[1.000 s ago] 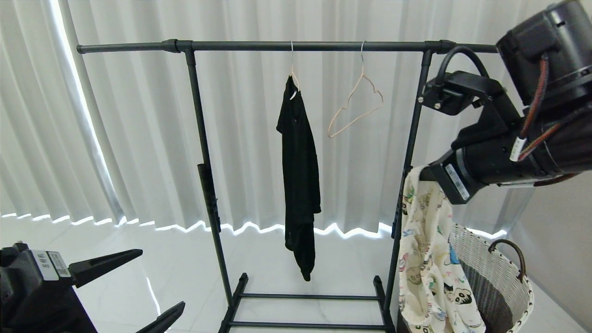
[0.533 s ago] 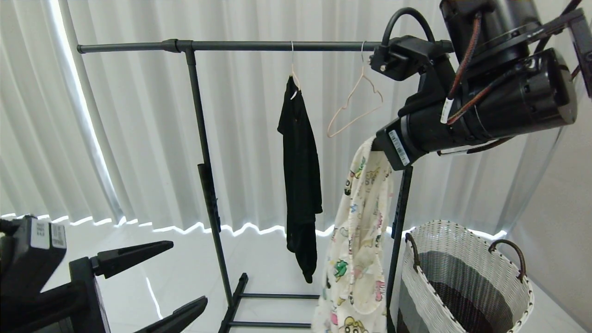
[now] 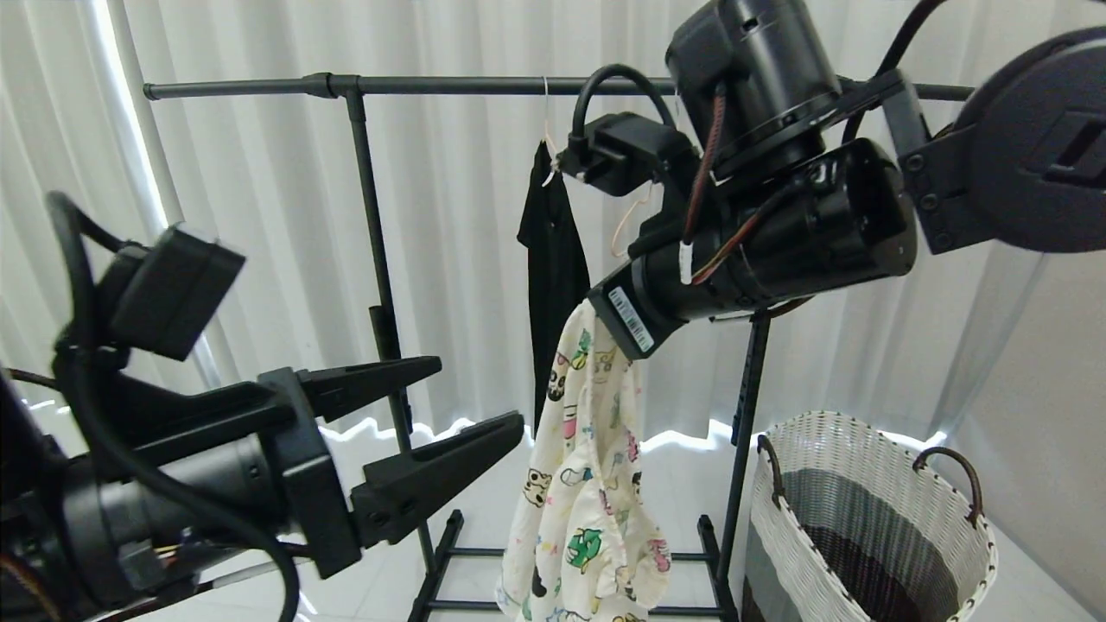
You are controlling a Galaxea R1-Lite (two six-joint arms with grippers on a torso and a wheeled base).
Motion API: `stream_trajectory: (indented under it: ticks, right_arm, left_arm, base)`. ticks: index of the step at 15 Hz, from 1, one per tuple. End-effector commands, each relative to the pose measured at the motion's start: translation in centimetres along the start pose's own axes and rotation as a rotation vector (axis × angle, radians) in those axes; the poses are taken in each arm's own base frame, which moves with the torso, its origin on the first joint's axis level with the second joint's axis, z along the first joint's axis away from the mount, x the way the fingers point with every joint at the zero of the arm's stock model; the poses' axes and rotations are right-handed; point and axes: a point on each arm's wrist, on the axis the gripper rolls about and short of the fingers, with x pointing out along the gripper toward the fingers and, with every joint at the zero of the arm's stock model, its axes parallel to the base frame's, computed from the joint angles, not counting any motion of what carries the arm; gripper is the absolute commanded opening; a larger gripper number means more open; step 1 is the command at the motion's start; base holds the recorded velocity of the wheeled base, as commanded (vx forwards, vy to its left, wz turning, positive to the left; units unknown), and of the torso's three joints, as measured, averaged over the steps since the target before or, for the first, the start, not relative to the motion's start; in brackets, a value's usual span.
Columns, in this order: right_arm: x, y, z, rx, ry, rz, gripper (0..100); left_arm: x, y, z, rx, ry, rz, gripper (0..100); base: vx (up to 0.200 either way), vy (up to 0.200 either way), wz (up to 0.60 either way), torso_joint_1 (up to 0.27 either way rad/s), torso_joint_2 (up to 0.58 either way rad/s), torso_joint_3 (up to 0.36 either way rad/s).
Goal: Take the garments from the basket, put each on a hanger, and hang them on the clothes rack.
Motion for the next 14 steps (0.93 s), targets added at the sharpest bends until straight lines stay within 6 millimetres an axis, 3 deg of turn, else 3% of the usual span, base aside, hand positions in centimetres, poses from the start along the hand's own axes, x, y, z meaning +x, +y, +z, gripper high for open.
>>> stream_trajectory:
  ticks: [1, 8, 14]
  right_arm:
    - [1.6, 1.0, -0.5, -0.017, 0.034, 0.018, 0]
    - [1.2, 2.1, -1.0, -0.047, 0.091, 0.047, 0]
    - [0.1, 1.9, -0.7, 0.021, 0.076, 0.043, 0]
  left_arm:
    - [3.2, 0.2, -0.8, -0.014, 0.076, 0.019, 100]
    - [6.6, 1.9, -4.3, -0.028, 0.227, 0.204, 100]
    - [5.9, 1.7, -7.7, -0.029, 0.353, 0.218, 100]
  base:
    - [0.0, 0.0, 0.0, 0.0, 0.0, 0.0]
    - [0.0, 0.0, 0.0, 0.0, 0.0, 0.0]
    - [0.0, 0.0, 0.0, 0.0, 0.0, 0.0]
